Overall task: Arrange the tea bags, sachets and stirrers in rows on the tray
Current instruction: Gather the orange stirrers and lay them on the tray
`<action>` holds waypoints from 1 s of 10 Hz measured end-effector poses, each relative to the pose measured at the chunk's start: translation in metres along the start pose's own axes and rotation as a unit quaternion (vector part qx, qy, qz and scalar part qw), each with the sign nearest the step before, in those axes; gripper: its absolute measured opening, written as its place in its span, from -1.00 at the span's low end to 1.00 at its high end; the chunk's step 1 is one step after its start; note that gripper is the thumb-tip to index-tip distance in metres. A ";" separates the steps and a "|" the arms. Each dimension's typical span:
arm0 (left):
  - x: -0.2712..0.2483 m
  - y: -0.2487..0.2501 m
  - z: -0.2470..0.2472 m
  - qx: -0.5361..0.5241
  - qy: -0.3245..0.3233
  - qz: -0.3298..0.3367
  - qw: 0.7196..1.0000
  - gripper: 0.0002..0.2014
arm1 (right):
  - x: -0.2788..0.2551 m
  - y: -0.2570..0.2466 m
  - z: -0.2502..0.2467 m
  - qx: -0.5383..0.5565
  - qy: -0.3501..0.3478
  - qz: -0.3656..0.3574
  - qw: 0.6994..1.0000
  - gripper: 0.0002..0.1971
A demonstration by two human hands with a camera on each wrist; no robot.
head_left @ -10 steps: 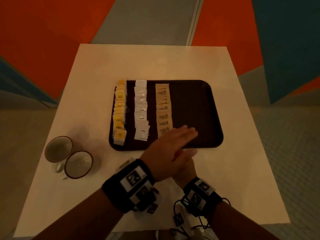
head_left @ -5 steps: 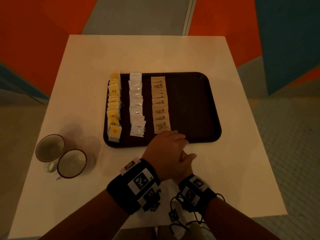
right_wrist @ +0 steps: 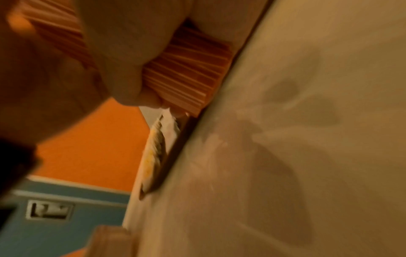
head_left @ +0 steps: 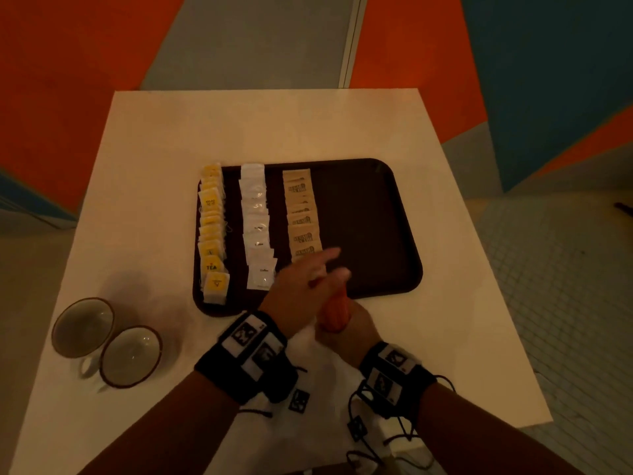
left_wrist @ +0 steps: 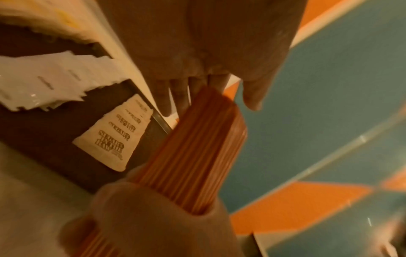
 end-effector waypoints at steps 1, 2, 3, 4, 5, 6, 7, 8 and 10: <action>0.010 -0.011 -0.019 -0.080 0.083 0.007 0.993 -0.67 | 0.007 -0.015 -0.023 0.081 0.040 0.020 0.996 -0.60; 0.030 -0.018 -0.010 -0.114 0.051 -0.028 0.992 -0.71 | 0.024 -0.038 -0.044 0.134 0.043 0.010 0.990 -0.56; 0.062 -0.008 0.007 -0.153 -0.003 -0.053 0.987 -0.73 | 0.048 -0.050 -0.067 0.144 0.044 0.015 0.989 -0.58; 0.097 -0.006 0.020 -0.227 -0.027 -0.114 0.967 -0.66 | 0.083 -0.045 -0.087 0.099 0.056 0.056 0.992 -0.50; 0.126 -0.007 0.028 -0.262 -0.039 -0.164 0.950 -0.68 | 0.127 -0.023 -0.107 0.051 0.050 0.088 0.994 -0.22; 0.151 -0.006 0.027 -0.256 -0.023 -0.180 0.949 -0.71 | 0.151 -0.024 -0.116 0.018 0.035 0.101 0.994 -0.34; 0.174 -0.008 0.021 -0.217 0.004 -0.187 0.958 -0.73 | 0.156 -0.047 -0.118 -0.003 0.028 0.099 0.995 -0.67; 0.189 -0.012 0.014 -0.186 0.023 -0.185 0.965 -0.75 | 0.168 -0.052 -0.123 -0.012 0.035 0.088 0.995 -0.69; 0.211 -0.020 0.002 -0.029 0.021 -0.169 0.985 -0.77 | 0.186 -0.051 -0.139 -0.119 0.088 0.066 0.987 -0.48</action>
Point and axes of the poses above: each hand's wrist, its own x-axis towards the middle knuckle, its own z-axis out of the palm, y = z × x, the point moved 6 cm from there along x, towards the middle knuckle, and after that the axes turned 12 degrees about x, right-handed, at the moved point
